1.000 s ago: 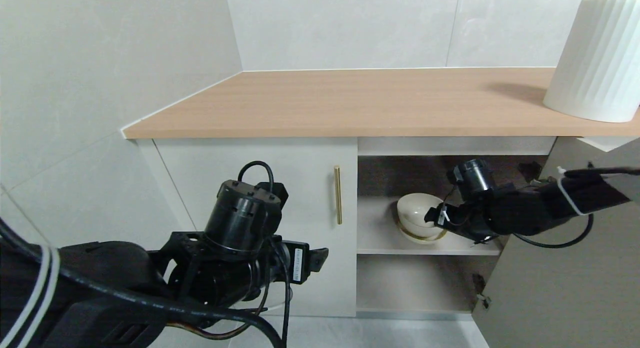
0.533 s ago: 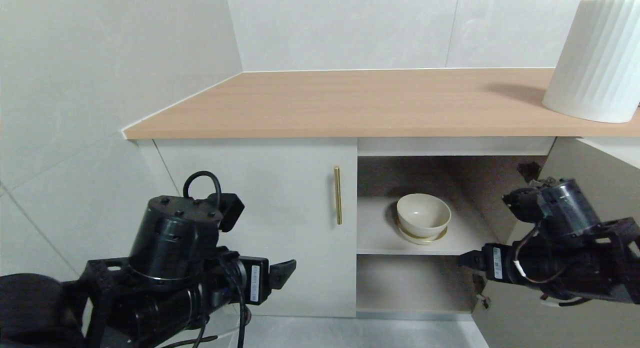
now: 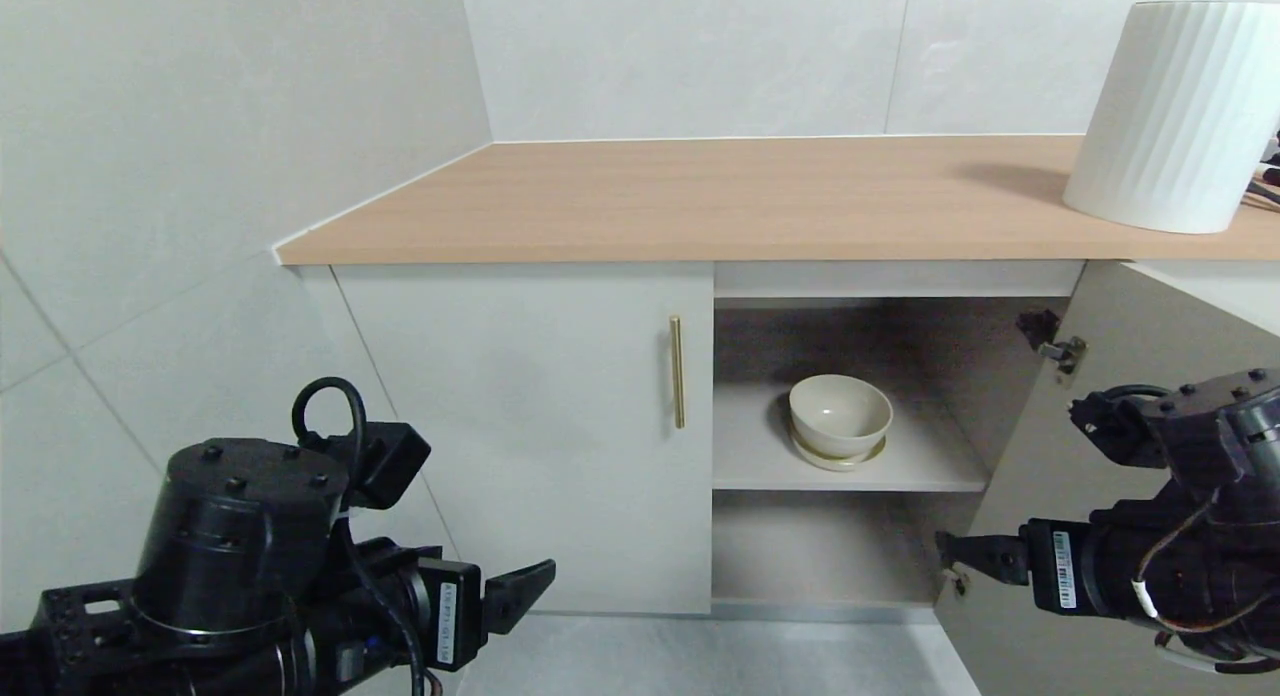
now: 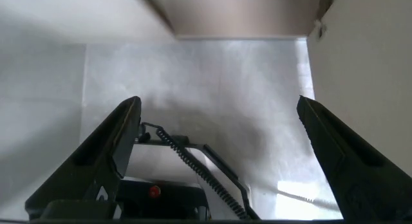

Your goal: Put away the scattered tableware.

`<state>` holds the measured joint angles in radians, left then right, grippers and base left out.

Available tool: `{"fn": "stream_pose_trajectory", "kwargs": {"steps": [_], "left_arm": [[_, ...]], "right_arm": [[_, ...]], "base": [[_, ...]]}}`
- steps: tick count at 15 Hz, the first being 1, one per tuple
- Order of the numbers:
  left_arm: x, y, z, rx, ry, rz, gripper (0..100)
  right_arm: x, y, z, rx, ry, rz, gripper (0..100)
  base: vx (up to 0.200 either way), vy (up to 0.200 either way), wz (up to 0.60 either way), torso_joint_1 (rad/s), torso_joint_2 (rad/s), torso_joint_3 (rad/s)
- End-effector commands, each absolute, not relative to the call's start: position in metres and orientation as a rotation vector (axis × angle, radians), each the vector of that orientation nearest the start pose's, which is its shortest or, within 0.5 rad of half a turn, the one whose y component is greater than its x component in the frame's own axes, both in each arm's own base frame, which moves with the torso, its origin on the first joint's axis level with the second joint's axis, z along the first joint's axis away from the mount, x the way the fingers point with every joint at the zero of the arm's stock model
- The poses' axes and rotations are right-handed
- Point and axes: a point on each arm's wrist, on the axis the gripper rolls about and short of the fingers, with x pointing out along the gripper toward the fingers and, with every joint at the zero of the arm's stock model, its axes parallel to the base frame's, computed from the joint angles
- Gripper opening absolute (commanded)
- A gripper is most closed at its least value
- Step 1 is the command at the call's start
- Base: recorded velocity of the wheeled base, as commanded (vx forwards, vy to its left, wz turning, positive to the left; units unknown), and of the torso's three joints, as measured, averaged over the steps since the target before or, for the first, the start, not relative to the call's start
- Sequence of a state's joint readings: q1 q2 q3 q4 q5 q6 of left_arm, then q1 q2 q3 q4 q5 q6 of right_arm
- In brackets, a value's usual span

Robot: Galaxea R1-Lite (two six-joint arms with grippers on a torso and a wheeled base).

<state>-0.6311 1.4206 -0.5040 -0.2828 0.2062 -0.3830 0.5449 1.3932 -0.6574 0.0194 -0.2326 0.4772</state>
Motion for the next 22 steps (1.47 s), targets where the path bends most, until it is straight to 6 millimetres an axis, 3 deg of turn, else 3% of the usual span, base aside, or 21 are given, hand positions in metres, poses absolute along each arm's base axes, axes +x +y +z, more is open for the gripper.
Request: {"fn": "stream_pose_trajectory", "kwargs": {"steps": [1, 11, 20, 22], "left_arm": [[0.167, -0.116, 0.143, -0.107, 0.651, -0.291, 100], [0.167, -0.116, 0.143, -0.108, 0.651, -0.292, 100], [0.168, -0.117, 0.140, -0.087, 0.662, -0.292, 100], [0.168, -0.118, 0.139, -0.084, 0.664, -0.292, 100]], "right_arm": [[0.172, 0.100, 0.165, 0.166, 0.746, 0.134, 100], [0.171, 0.108, 0.160, 0.143, 0.773, 0.160, 100], [0.169, 0.110, 0.155, 0.132, 0.791, 0.169, 100], [0.169, 0.110, 0.155, 0.132, 0.791, 0.169, 100]], "base": [[-0.200, 0.000, 0.00, -0.002, 0.01, 0.002], [-0.200, 0.000, 0.00, 0.001, 0.00, 0.002], [0.000, 0.000, 0.00, 0.000, 0.00, 0.000], [0.000, -0.200, 0.00, 0.000, 0.00, 0.007]]}}
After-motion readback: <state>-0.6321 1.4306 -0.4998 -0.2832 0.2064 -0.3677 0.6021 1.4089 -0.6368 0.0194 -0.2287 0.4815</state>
